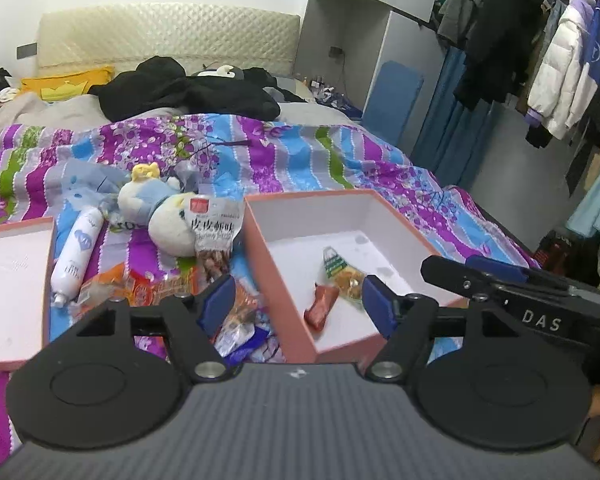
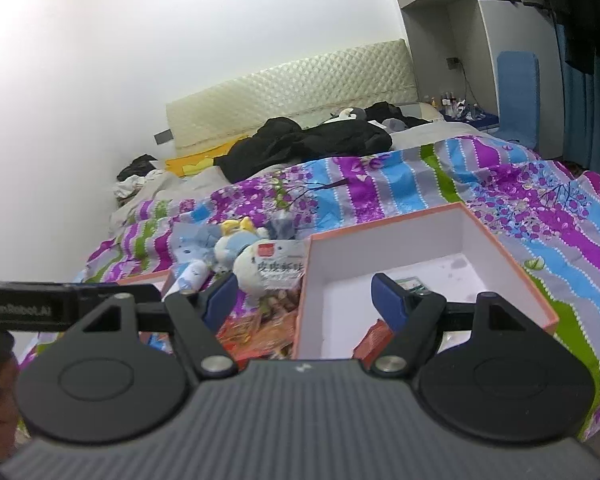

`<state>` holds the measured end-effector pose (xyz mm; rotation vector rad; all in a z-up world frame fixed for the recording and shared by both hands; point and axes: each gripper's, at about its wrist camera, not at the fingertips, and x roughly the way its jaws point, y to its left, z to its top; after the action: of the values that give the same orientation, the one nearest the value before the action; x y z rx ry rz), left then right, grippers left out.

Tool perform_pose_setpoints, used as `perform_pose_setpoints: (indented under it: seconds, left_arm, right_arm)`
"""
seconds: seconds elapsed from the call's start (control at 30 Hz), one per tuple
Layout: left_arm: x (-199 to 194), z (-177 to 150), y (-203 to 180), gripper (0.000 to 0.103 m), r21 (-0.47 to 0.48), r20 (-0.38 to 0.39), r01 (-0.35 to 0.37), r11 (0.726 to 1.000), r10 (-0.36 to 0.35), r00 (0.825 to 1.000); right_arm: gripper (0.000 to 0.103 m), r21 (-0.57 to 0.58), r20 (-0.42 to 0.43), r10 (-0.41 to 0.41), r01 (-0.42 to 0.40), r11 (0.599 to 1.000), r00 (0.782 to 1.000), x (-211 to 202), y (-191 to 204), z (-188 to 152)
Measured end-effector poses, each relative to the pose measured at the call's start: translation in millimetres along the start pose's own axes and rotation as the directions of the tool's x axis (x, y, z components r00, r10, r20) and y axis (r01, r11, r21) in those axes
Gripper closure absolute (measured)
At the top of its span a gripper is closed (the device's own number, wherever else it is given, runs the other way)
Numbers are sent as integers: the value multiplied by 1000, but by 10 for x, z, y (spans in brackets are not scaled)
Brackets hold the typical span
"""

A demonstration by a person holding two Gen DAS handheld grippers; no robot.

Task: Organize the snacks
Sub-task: 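Lift both tools out of the pink box back toward the pile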

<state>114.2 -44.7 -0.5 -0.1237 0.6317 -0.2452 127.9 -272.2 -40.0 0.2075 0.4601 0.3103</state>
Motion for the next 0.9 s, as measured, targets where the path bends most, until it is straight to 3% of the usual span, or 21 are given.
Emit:
perform_pose_setpoints:
  seconds: [0.4,0.9]
  left_arm:
    - [-379,-566,416,28,-85,3,-73,994,73,997]
    - [-112,-903,873,28,-159,-53,-73,985,66,996]
  right_arm:
    - [28,56,-80,-13,18,998,997,-164,408,-668]
    - [28,-30,-116,-22,19,999,993,-8,714,-947]
